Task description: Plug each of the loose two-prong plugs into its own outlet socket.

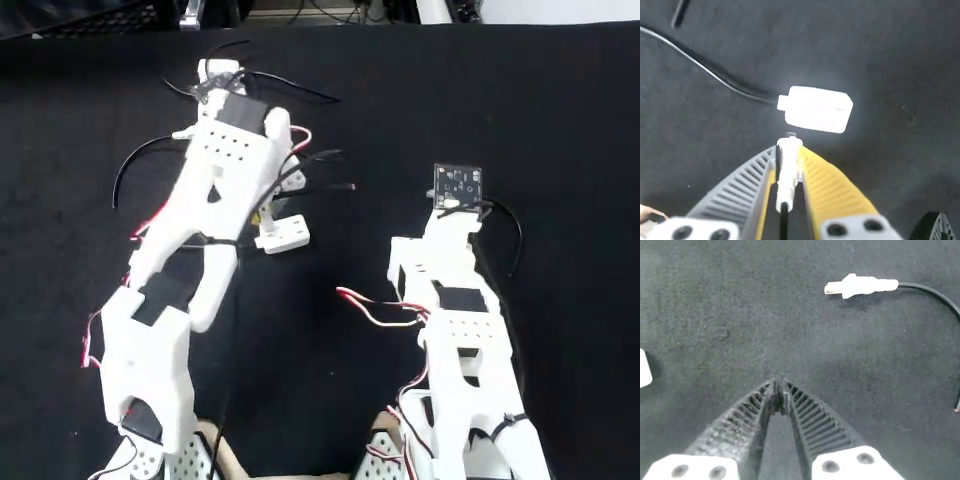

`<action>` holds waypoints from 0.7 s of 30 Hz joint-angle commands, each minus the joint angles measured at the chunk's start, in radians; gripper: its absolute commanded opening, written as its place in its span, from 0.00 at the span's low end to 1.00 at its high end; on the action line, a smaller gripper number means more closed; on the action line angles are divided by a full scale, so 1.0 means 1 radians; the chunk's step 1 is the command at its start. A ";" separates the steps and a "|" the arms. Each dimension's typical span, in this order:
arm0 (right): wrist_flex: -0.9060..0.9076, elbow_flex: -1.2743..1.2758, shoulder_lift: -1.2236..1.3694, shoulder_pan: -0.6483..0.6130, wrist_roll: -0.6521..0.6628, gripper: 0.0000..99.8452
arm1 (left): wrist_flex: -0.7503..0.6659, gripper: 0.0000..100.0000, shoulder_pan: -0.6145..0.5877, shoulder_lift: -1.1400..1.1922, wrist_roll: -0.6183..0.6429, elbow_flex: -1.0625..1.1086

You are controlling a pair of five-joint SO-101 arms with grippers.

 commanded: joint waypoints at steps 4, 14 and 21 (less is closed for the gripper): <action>-0.018 -0.004 -0.022 0.009 -0.011 0.01 | -0.147 0.03 0.041 0.009 0.044 0.036; -0.014 -0.005 -0.027 0.009 -0.012 0.01 | -0.261 0.03 0.127 0.028 -0.021 0.058; -0.014 -0.005 -0.027 0.009 -0.012 0.01 | -0.282 0.03 0.105 0.028 -0.060 0.077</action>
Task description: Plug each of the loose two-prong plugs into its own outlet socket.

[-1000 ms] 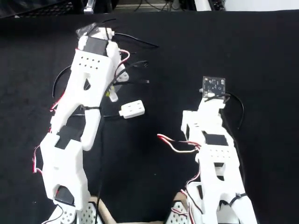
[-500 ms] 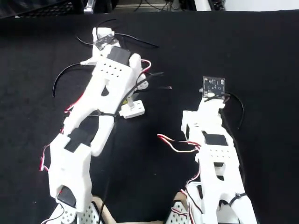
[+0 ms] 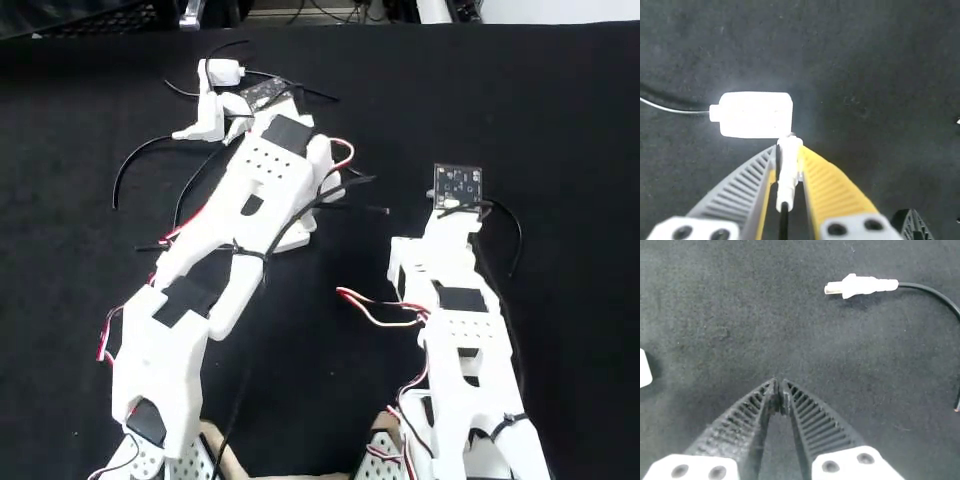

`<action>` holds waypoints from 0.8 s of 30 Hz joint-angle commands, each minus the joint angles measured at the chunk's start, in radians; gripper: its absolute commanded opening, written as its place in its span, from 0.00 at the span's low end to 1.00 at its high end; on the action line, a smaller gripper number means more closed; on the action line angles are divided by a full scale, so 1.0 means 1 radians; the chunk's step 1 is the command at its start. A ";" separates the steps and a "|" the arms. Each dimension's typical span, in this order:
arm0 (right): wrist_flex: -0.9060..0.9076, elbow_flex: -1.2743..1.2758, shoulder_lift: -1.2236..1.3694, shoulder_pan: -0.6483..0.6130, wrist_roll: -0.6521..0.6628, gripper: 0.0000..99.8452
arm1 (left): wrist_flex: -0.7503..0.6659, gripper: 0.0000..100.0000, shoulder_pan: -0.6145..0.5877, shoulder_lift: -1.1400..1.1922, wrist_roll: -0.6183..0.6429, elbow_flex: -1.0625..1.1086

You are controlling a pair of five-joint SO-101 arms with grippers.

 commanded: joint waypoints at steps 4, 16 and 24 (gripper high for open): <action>-0.014 -0.005 -0.027 0.009 -0.012 0.01 | -0.071 0.03 -0.019 -0.014 -0.120 0.053; -0.014 -0.005 -0.027 0.008 -0.011 0.01 | -0.129 0.03 -0.082 -0.021 -0.133 0.090; -0.014 -0.005 -0.027 0.008 -0.011 0.01 | -0.135 0.03 -0.074 -0.015 -0.180 0.094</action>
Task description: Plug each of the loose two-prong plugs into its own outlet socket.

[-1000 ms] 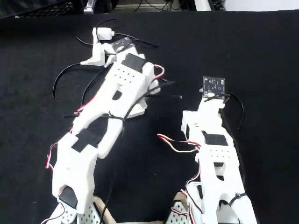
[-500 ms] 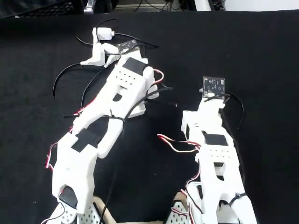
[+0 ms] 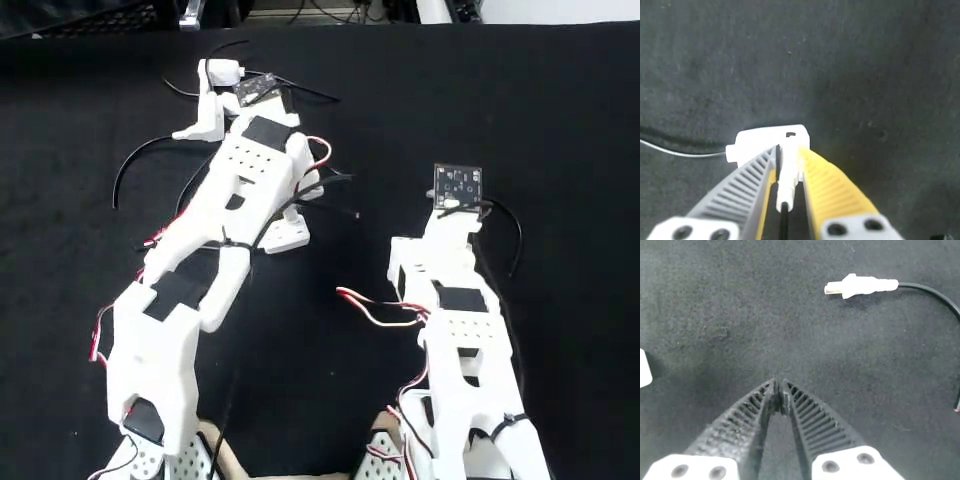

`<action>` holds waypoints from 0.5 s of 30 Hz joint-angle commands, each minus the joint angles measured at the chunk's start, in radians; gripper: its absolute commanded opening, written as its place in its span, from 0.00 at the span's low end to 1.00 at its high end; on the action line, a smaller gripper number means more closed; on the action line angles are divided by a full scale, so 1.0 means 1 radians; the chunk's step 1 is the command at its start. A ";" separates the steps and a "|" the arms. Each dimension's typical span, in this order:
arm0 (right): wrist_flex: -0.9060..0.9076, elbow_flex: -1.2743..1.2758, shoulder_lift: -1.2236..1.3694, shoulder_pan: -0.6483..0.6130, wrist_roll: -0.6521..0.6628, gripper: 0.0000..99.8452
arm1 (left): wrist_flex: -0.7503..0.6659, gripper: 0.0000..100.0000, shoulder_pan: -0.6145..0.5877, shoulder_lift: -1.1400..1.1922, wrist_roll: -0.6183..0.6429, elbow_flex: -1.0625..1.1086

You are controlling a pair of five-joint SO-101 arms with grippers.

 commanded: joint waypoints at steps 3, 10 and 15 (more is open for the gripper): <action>-0.015 -0.005 -0.027 0.008 -0.011 0.01 | -0.011 0.03 0.022 -0.017 -0.008 -0.005; -0.015 -0.005 -0.027 0.008 -0.011 0.01 | -0.014 0.03 0.048 -0.017 -0.005 0.002; -0.015 -0.005 -0.025 0.008 -0.011 0.01 | -0.014 0.03 0.047 -0.017 -0.005 0.004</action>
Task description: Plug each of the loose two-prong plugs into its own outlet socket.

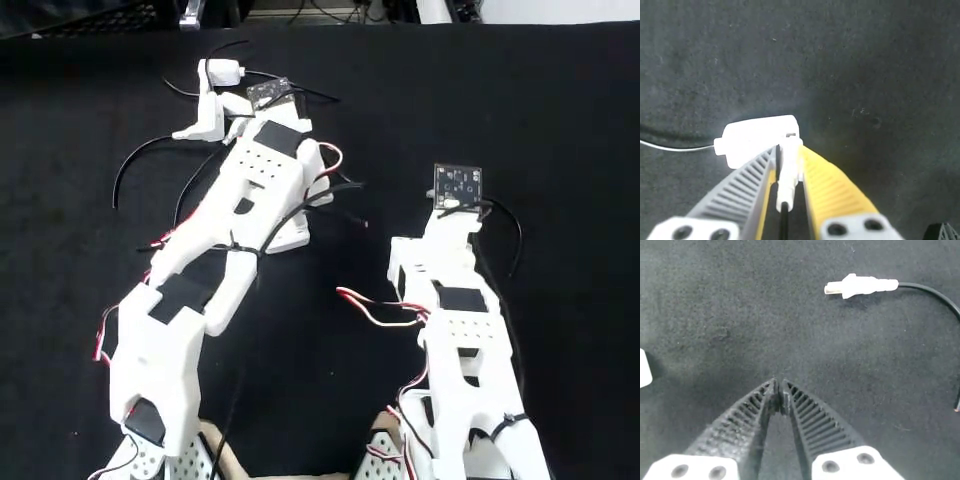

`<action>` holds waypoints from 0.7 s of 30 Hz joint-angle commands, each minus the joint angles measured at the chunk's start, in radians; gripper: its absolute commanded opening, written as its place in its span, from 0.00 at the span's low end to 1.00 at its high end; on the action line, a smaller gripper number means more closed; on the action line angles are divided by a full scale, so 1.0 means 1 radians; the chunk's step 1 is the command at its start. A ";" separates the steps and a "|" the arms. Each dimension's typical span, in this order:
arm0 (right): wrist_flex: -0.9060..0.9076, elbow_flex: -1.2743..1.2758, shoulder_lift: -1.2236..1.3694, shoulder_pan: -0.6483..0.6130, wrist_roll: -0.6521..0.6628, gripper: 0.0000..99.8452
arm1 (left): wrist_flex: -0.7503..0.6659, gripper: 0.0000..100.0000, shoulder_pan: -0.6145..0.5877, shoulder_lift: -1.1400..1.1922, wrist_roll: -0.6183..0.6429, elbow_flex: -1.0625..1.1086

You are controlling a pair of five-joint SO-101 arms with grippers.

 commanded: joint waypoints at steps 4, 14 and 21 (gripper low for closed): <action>-0.015 -0.005 -0.025 0.008 -0.012 0.01 | -0.009 0.03 -0.002 -0.015 -0.002 0.002; -0.015 -0.005 -0.025 0.008 -0.012 0.01 | -0.014 0.03 0.002 -0.015 -0.008 0.051; -0.015 -0.005 -0.025 0.008 -0.012 0.01 | -0.009 0.03 0.001 -0.017 -0.009 0.045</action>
